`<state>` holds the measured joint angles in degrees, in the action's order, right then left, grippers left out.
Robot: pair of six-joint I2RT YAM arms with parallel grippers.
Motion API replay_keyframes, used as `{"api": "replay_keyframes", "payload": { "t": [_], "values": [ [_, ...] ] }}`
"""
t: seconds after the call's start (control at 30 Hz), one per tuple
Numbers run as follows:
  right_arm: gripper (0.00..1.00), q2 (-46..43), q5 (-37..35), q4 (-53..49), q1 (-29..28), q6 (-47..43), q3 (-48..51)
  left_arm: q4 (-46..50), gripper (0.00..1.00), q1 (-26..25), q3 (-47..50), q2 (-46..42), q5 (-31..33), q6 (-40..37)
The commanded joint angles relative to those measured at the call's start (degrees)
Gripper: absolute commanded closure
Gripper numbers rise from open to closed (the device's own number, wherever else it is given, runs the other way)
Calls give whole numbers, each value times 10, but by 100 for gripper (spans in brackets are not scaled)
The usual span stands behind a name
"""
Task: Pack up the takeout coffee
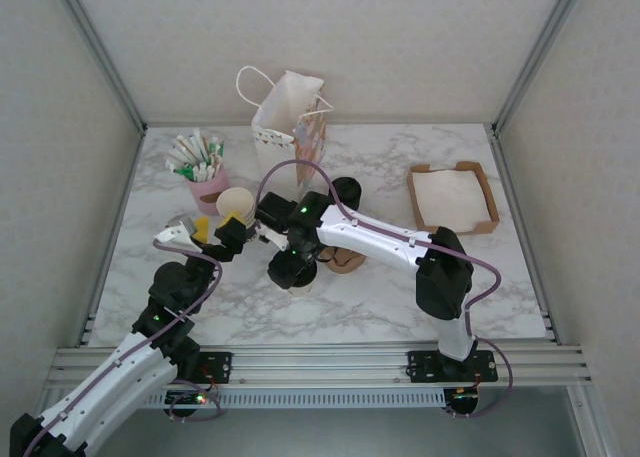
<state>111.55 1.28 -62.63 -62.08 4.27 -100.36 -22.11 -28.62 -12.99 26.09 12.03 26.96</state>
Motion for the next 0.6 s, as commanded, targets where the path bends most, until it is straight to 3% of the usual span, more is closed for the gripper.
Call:
{"api": "replay_keyframes", "payload": {
  "t": [0.0, 0.37, 0.57],
  "values": [
    [9, -20, 9, -25, -8, 22, -13, -20, 0, 6, 5, 1, -1, -11],
    [4, -105, 17, 44, 25, 79, 55, -19, 0, 6, -13, 21, -25, -11],
    [3, -184, 59, 100, 56, 109, 126, 20, 8, 6, -41, 49, -88, 43]
  ]
}}
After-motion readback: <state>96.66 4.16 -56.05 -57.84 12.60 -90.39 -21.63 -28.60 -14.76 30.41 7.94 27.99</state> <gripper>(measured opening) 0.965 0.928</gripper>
